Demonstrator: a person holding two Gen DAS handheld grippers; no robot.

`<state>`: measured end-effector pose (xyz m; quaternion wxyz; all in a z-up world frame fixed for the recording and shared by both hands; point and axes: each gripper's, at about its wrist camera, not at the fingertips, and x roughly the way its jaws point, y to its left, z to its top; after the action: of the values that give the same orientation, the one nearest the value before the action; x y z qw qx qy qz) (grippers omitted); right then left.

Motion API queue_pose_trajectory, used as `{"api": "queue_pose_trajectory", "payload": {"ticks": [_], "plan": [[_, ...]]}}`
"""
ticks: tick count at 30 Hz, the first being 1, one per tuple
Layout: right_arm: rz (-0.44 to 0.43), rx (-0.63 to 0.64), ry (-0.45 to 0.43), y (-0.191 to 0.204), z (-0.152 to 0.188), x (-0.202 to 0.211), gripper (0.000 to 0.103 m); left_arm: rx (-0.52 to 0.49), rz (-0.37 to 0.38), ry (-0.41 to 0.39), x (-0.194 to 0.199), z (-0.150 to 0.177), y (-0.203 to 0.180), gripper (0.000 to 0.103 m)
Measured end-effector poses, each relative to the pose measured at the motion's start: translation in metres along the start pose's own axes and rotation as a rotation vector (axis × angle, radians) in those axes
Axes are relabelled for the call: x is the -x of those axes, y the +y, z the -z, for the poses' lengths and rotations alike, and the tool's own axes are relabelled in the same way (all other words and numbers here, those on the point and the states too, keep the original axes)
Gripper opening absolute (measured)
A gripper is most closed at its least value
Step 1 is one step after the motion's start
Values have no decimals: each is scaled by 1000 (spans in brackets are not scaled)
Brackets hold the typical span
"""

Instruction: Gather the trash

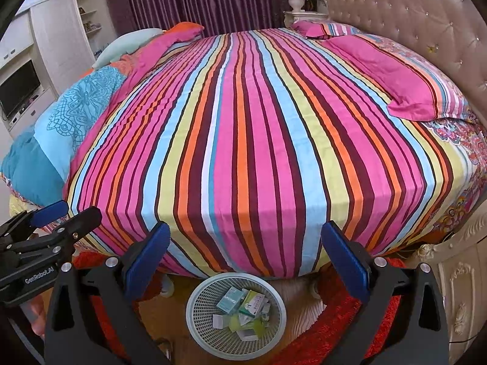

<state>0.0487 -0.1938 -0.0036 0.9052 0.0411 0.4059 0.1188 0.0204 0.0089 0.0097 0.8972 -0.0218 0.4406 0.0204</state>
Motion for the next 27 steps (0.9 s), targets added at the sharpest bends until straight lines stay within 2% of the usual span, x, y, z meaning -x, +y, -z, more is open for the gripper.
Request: {"api": "queue_pose_trajectory", "payload": {"ticks": [11, 20, 27], "plan": [[-8, -5, 8, 1, 0, 0, 95, 5, -1, 8, -2, 1, 1, 80], [-16, -7, 17, 1, 2, -2, 95, -4, -48, -31, 6, 1, -2, 80], [-19, -15, 17, 0, 2, -1, 95, -10, -38, -22, 5, -2, -2, 80]]}}
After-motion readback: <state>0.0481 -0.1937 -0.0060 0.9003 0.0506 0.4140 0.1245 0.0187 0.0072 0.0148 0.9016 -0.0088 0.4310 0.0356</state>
